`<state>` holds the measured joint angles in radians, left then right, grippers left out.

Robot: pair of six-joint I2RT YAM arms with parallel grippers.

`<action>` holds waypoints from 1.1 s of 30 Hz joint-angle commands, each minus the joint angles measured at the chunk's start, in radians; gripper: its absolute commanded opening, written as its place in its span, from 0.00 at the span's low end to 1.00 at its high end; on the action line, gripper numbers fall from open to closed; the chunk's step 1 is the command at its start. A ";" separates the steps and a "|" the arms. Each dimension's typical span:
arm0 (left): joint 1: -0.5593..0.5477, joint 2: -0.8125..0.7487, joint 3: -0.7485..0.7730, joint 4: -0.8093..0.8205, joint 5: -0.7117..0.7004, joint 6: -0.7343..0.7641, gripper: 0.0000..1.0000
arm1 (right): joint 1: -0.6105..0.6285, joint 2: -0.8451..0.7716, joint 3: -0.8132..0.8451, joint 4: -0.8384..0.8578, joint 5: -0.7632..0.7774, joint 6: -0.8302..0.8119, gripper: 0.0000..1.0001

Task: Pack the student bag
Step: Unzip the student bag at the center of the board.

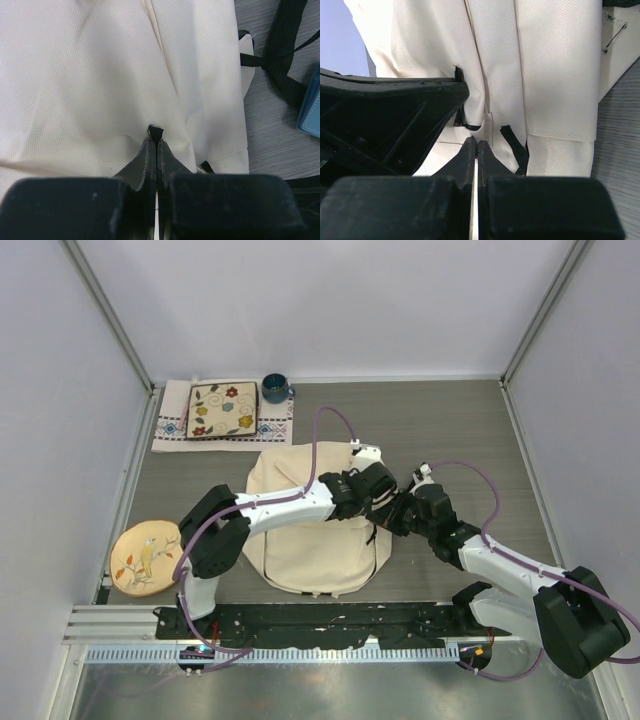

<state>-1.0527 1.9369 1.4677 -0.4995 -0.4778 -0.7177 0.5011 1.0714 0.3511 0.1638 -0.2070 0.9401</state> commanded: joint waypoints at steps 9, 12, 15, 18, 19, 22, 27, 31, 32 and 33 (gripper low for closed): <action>0.003 -0.070 -0.043 -0.028 -0.065 -0.003 0.00 | 0.008 -0.034 0.019 -0.023 0.029 -0.023 0.01; 0.003 -0.118 -0.069 -0.028 -0.079 -0.006 0.00 | 0.008 -0.039 0.017 -0.030 0.040 -0.023 0.01; 0.003 -0.154 -0.093 -0.033 -0.099 -0.015 0.00 | 0.007 -0.042 0.017 -0.032 0.050 -0.020 0.01; 0.005 -0.184 -0.118 -0.040 -0.111 -0.023 0.00 | 0.008 -0.042 0.019 -0.038 0.055 -0.020 0.01; 0.003 -0.190 -0.127 -0.040 -0.120 -0.028 0.00 | 0.008 -0.042 0.020 -0.040 0.057 -0.018 0.01; 0.003 -0.222 -0.162 -0.042 -0.137 -0.034 0.00 | 0.008 -0.045 0.019 -0.046 0.066 -0.018 0.01; 0.003 -0.269 -0.213 -0.060 -0.180 -0.045 0.00 | 0.008 -0.044 0.020 -0.050 0.073 -0.018 0.01; 0.005 -0.312 -0.245 -0.085 -0.226 -0.055 0.00 | 0.008 -0.039 0.022 -0.056 0.078 -0.018 0.01; 0.006 -0.323 -0.260 -0.091 -0.238 -0.057 0.00 | 0.008 -0.037 0.022 -0.056 0.081 -0.017 0.01; 0.007 -0.334 -0.270 -0.094 -0.243 -0.060 0.00 | 0.008 -0.036 0.023 -0.056 0.083 -0.017 0.01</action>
<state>-1.0542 1.6810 1.2316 -0.5415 -0.6029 -0.7612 0.5087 1.0443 0.3511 0.1452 -0.1726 0.9405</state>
